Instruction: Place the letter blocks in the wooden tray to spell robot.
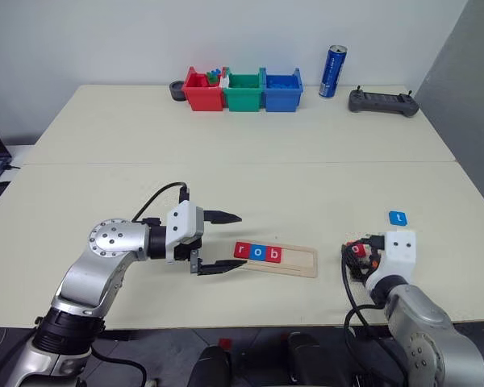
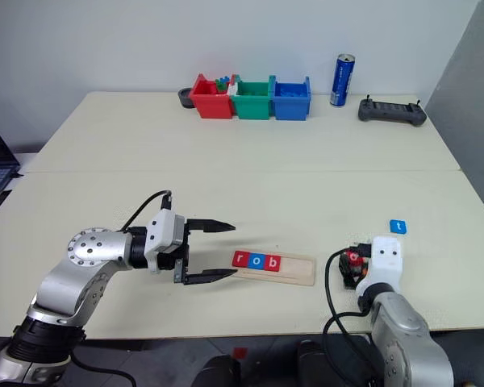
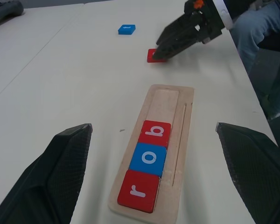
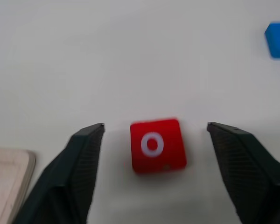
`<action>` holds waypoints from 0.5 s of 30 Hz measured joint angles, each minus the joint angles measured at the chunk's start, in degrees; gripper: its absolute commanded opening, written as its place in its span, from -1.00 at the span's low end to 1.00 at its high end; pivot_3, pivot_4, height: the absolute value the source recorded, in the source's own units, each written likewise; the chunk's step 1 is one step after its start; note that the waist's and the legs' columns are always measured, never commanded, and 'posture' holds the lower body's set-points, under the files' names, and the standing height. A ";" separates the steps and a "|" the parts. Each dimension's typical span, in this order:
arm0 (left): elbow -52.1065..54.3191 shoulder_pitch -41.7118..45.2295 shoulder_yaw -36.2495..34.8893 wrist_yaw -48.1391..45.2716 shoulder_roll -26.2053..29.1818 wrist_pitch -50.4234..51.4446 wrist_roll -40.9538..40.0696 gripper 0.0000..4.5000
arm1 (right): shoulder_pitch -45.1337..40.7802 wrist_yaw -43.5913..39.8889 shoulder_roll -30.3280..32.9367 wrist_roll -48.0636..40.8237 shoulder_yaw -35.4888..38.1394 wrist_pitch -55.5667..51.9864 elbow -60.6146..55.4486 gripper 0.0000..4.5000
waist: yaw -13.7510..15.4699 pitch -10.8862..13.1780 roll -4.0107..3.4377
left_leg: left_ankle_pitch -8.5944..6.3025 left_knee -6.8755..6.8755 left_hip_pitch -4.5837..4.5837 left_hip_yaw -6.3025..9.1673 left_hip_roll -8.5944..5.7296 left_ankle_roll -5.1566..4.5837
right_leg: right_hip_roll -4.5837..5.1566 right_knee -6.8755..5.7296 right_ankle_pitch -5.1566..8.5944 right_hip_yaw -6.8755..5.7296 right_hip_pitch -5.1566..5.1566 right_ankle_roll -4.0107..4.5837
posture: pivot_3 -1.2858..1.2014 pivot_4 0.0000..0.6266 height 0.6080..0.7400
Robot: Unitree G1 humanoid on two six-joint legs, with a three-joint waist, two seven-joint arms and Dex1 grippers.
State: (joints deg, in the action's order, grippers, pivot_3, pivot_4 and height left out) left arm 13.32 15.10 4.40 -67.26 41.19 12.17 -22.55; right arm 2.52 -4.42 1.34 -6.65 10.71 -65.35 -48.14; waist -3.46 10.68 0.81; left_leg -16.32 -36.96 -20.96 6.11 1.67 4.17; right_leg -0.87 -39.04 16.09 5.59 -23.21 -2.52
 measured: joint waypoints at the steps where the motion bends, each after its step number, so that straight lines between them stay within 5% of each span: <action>1: 0.00 -0.48 -0.03 0.23 0.00 -0.12 0.03 1.00 | -1.26 -0.27 0.89 -0.07 0.49 0.28 0.05 0.99 | -0.01 0.00 0.00 | 0.00 0.00 -0.01 0.00 0.00 0.00 | 0.00 0.01 0.00 0.00 -0.01 0.00 | 0.03 -0.52 1.00; 6: 0.00 -1.50 -0.04 0.38 0.02 -0.37 0.17 1.00 | -6.85 -8.13 12.78 -3.24 2.47 4.59 2.63 0.99 | 0.02 0.01 0.01 | 0.00 0.00 -0.02 -0.01 -0.01 -0.01 | 0.01 0.04 0.00 -0.01 0.01 0.01 | 0.03 -0.52 1.00; 12: 0.00 -1.60 -0.04 0.59 -0.11 -0.41 0.36 1.00 | -8.04 -38.26 40.88 -10.44 0.26 18.34 17.90 0.99 | 0.13 0.06 0.06 | -0.03 -0.01 -0.02 -0.07 -0.06 -0.06 | 0.03 0.11 0.00 0.02 0.04 0.00 | 0.03 -0.52 1.00; 15: -0.01 -1.74 0.00 0.52 -0.32 -0.63 0.40 1.00 | -8.50 -49.40 48.76 -9.78 -4.14 28.76 25.50 0.99 | 0.12 0.09 0.13 | -0.04 -0.02 -0.01 -0.06 -0.02 -0.08 | 0.00 0.09 0.00 0.01 0.04 0.02 | 0.03 -0.52 1.00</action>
State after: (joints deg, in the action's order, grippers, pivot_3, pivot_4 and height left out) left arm 13.31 13.36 4.41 -66.74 40.87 11.53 -22.15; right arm -5.98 -53.83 50.09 -16.43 6.56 -36.59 -22.63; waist -3.34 10.77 0.93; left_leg -16.36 -36.97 -20.97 6.05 1.65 4.09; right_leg -0.88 -38.94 16.09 5.60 -23.17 -2.50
